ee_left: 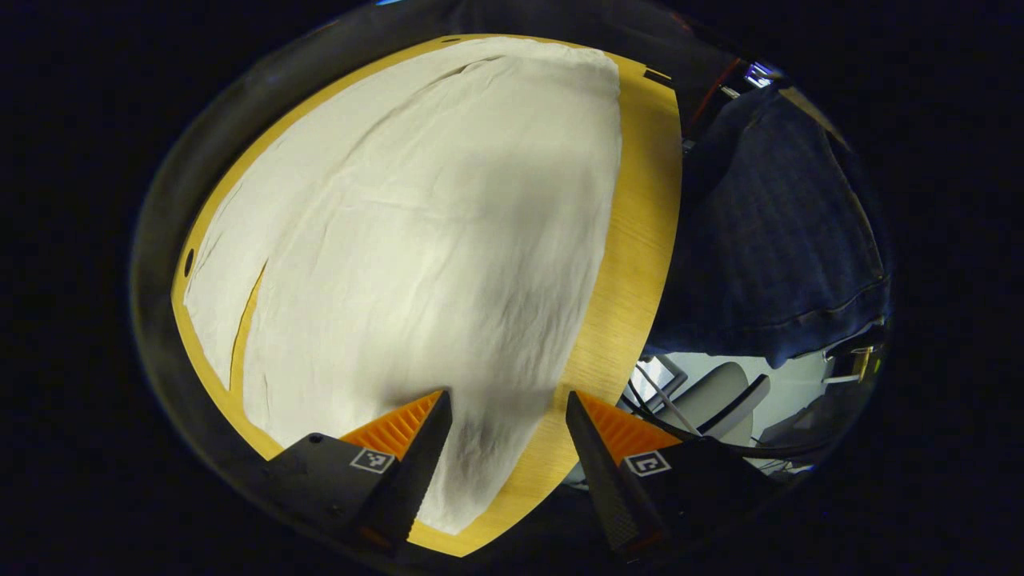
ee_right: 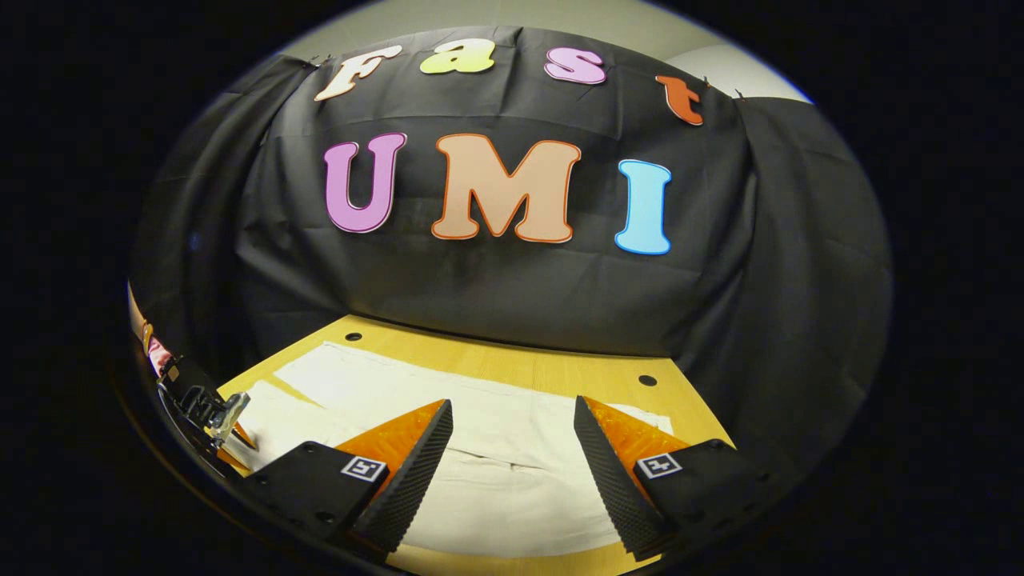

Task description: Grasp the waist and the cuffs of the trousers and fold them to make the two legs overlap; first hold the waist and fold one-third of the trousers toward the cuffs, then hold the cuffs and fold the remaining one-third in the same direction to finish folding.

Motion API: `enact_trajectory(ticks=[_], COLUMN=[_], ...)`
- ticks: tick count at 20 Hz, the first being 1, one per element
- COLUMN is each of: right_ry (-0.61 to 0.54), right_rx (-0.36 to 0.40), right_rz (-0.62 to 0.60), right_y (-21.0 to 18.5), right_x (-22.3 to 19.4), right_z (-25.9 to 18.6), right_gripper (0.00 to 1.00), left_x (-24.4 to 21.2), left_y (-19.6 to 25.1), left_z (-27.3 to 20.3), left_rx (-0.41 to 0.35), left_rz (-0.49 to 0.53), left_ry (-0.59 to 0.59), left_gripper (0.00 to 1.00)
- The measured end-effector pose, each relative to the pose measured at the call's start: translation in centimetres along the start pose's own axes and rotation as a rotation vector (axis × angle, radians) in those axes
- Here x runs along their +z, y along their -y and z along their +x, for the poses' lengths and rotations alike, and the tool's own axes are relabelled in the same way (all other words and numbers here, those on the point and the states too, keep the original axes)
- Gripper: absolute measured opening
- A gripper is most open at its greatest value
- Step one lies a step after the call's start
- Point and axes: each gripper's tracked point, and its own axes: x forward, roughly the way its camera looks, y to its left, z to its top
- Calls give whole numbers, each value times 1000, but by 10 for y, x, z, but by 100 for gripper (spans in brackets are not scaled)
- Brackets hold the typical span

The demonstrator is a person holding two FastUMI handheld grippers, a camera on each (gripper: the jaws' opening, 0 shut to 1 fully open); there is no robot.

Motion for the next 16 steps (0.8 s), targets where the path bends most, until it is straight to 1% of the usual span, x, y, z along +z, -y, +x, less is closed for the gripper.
enact_trajectory(ticks=[2,3,5,6,9,10,11,12,13,14,15,16], right_ry=[0,0,-9,-14,-25,-32,-44,-62,-85,-114,-148,-180], right_rx=[4,5,9,9,13,19,30,50,74,100,127,150], right_rz=[-4,-5,-6,-9,-25,-35,-44,-54,-68,-84,-99,-113], right_y=[-1,-1,-1,0,4,6,9,10,12,14,17,21], right_x=[1,0,-4,-5,-10,-13,-19,-26,-36,-46,-59,-70], right_z=[2,3,4,4,8,9,11,12,13,13,12,11], right_gripper=[98,98,98,98,98,98,98,98,98,98,98,98], left_x=[-3,-3,-5,-5,-6,-5,-5,-4,-4,-4,-1,-1], left_y=[-5,-7,-9,-9,-10,-9,-10,-11,-14,-18,-21,-24], left_z=[1,2,1,2,0,1,1,1,0,1,2,1], left_rx=[12,20,35,35,40,42,42,43,47,52,55,53], left_rz=[26,41,81,90,63,49,41,33,21,11,6,11], left_ry=[-15,-17,-37,-43,-79,-81,-85,-84,-90,-94,-93,-94], left_gripper=[86,81,77,77,76,75,70,67,60,57,46,38])
